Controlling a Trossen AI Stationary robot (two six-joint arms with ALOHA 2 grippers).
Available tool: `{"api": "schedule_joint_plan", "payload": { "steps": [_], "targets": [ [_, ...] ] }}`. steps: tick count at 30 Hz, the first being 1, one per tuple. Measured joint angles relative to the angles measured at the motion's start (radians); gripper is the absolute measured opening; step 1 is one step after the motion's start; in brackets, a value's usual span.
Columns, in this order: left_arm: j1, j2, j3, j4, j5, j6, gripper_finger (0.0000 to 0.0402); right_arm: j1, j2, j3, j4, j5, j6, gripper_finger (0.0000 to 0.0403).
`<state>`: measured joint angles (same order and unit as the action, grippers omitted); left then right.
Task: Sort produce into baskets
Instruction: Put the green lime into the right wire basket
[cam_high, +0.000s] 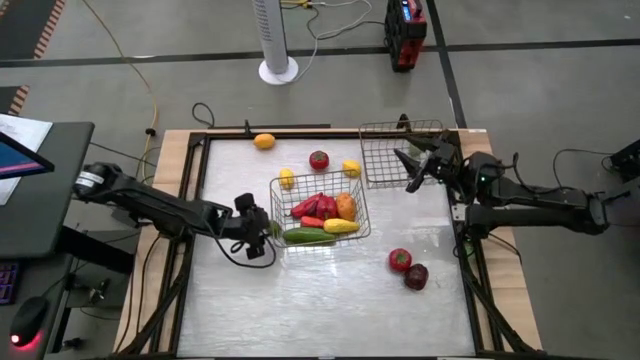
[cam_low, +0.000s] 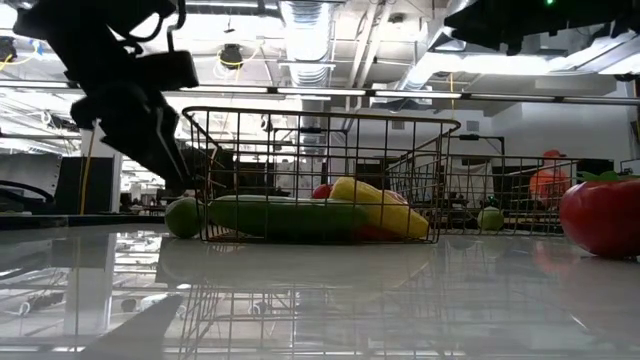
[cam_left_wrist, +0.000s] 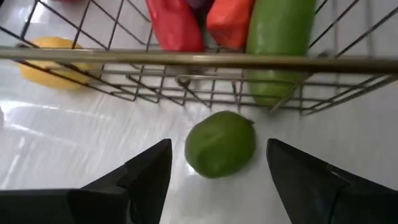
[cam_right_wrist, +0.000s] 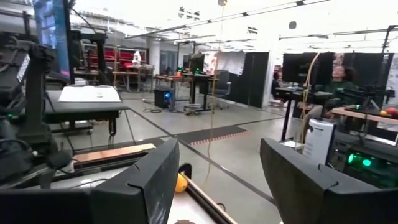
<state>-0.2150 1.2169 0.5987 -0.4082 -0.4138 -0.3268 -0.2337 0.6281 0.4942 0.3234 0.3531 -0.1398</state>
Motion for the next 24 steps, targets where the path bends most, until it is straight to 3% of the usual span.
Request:
{"api": "schedule_joint_plan", "payload": {
  "steps": [13,18,24],
  "targets": [
    [0.002,0.202,0.003,0.126,-0.02,0.116,0.0324,-0.011,0.0,0.0,0.007,-0.049,0.008,0.0253],
    [0.002,0.225,0.006,0.134,-0.021,0.114,0.0312,-0.011,0.0,0.0,0.007,-0.049,0.008,0.0253],
    [0.003,0.187,0.001,0.098,-0.019,0.123,0.0259,-0.011,0.0,0.0,0.007,-0.049,0.008,0.0253]
  ]
}}
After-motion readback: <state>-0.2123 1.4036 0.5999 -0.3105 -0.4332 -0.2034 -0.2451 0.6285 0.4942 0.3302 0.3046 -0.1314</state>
